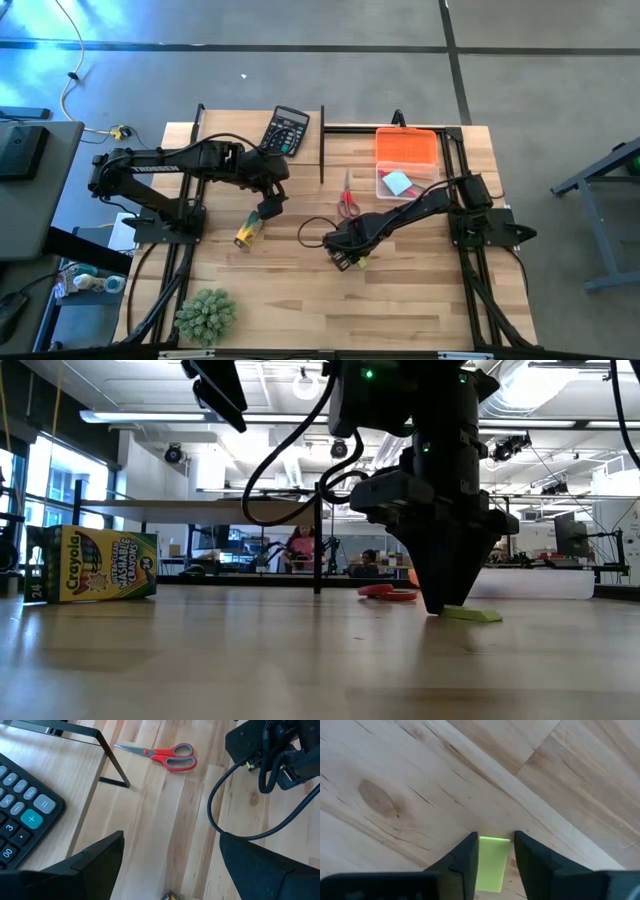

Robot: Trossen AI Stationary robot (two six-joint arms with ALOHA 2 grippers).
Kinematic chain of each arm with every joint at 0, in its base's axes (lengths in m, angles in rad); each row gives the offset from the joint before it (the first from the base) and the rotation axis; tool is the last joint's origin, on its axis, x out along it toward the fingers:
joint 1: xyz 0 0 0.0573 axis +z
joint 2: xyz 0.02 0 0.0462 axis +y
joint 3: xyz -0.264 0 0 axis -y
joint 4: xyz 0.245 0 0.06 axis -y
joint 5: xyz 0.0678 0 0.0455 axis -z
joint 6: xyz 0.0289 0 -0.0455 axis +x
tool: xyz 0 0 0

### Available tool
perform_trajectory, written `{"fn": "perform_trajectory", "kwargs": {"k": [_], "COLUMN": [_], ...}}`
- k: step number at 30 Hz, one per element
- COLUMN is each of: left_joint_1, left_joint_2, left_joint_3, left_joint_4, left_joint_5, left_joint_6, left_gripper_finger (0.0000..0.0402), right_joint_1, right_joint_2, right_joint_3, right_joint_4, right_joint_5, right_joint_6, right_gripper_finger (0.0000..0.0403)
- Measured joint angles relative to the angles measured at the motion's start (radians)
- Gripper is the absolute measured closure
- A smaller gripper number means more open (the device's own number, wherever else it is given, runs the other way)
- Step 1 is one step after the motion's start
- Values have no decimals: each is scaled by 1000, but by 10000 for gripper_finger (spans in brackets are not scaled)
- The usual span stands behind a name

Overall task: Pack school essentials
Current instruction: Put the yellow eraser into the orange supply box

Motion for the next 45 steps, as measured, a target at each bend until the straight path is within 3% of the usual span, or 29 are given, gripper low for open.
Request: {"fn": "perform_trajectory", "kwargs": {"k": [17, 35, 45], "left_joint_1": [0, 0, 0], "left_joint_2": [0, 0, 0], "left_joint_3": [0, 0, 0], "left_joint_4": [0, 0, 0], "left_joint_5": [0, 1, 4], "left_joint_6": [8, 16, 15], "left_gripper_finger": [87, 87, 87], "right_joint_1": [8, 30, -5], "right_joint_2": [1, -43, -165], "right_joint_3": [0, -4, -3], "right_joint_4": [-11, -51, -115], "right_joint_5": [-24, -33, 148], "right_joint_6": [39, -14, -14], "right_gripper_finger": [337, 341, 341]}}
